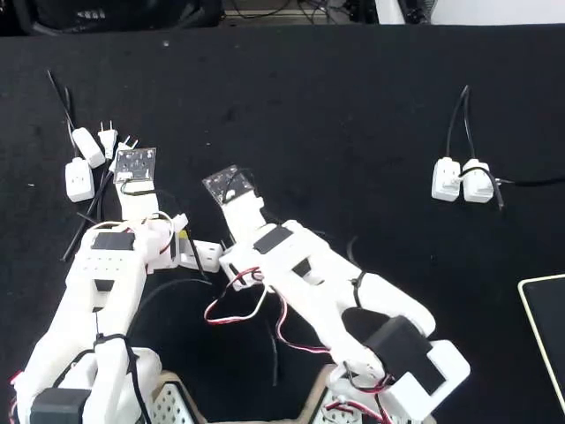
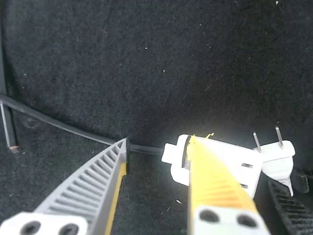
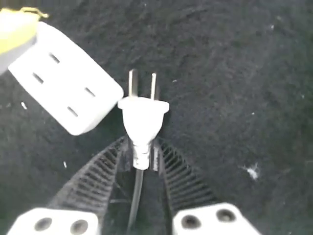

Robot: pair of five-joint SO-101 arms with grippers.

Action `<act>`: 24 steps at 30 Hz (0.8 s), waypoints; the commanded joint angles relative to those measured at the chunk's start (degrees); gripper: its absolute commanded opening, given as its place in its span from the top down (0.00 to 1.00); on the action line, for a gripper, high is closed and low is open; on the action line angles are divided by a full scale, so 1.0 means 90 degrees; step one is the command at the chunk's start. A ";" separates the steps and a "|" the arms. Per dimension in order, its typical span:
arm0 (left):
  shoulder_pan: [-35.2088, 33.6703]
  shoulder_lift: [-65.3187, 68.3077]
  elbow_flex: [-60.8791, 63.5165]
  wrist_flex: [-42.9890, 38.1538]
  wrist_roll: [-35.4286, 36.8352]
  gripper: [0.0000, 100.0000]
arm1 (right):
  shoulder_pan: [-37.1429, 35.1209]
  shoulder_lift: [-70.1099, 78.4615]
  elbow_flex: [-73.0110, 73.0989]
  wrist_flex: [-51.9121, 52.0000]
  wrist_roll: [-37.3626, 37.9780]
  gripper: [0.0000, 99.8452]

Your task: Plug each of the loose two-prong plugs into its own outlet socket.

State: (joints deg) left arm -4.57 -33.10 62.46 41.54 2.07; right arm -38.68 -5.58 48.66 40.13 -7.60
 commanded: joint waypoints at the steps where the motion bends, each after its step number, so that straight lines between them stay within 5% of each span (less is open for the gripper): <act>1: -0.0063 -0.0127 -0.0054 -0.0068 -0.0039 0.80 | 0.0195 -0.0200 -0.0327 0.0127 0.0606 0.99; 9: -0.0063 -0.0127 -0.0054 -0.0068 -0.0039 0.80 | 0.2208 -0.2730 -0.0444 0.1748 0.3126 0.99; 14: -0.0063 -0.0127 -0.0044 -0.0059 -0.0039 0.80 | 0.3302 -0.3541 -0.1929 0.3438 0.4767 0.99; 19: -0.0063 -0.0127 -0.0015 -0.0059 -0.0039 0.80 | 0.3487 -0.3316 -0.3179 0.4659 0.6759 0.99; 24: -0.0063 -0.0127 0.0005 -0.0049 -0.0049 0.80 | 0.3399 -0.3131 -0.2242 0.4689 0.8039 0.99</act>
State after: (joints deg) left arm -4.57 -33.10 62.64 41.54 2.07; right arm -8.44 -34.68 24.48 82.33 57.36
